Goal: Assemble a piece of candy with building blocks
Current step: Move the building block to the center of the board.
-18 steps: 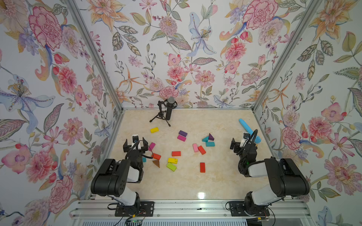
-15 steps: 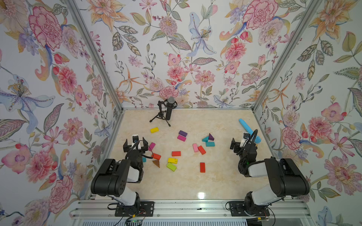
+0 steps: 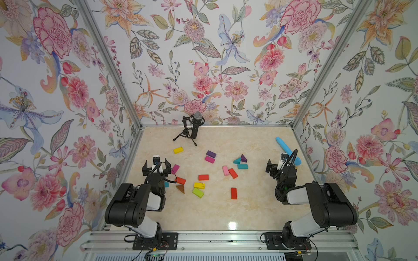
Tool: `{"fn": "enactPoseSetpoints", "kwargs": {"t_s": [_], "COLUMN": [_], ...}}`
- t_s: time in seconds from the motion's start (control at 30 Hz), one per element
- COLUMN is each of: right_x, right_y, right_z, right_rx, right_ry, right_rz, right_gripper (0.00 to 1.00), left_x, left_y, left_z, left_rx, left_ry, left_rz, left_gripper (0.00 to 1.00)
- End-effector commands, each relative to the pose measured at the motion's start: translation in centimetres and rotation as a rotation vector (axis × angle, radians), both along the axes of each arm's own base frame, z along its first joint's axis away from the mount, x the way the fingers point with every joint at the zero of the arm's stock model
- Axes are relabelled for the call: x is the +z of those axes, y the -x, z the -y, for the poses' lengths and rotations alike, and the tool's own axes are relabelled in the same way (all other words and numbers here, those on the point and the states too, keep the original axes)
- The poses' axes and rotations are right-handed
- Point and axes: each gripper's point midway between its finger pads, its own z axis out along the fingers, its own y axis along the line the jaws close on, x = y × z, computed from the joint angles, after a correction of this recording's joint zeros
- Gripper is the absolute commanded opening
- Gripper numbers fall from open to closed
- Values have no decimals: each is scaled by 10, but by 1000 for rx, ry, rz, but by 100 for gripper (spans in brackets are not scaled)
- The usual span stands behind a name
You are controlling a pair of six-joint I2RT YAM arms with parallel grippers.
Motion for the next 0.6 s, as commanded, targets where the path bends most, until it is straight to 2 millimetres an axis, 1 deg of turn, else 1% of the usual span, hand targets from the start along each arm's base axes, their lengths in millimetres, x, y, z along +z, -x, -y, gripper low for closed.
{"fn": "enactPoseSetpoints", "kwargs": {"t_s": [0.0,0.13,0.17,0.2,0.23,0.27,0.3,0.37,0.5,0.57], "right_x": [8,8,8,9,13,15,18,24,30,46], "right_y": [-1,0,0,0,0,0,-1,-4,-6,-4], "right_z": [2,2,2,2,5,4,1,-5,-13,-31], "right_rx": [-13,-12,-12,-12,-50,-55,-37,-64,-76,-23], "right_ry": [-8,-10,-10,-8,4,10,24,77,109,155], "right_rz": [37,38,35,40,44,34,35,-3,-85,-112], "right_gripper": [100,100,100,100,100,100,100,100,100,100], "left_x": [11,12,14,17,22,30,36,46,57,58], "left_y": [-4,-4,-3,-1,0,1,3,8,-4,-13], "left_z": [-2,-5,-8,-10,-12,-11,-9,-7,17,38], "left_rx": [2,2,31,63,100,120,136,216,200,100], "left_ry": [-9,0,0,-4,-14,-25,-38,-33,81,174], "left_rz": [31,35,34,36,29,25,25,8,-102,-184], "left_gripper": [99,99,99,99,99,99,99,99,99,99]}}
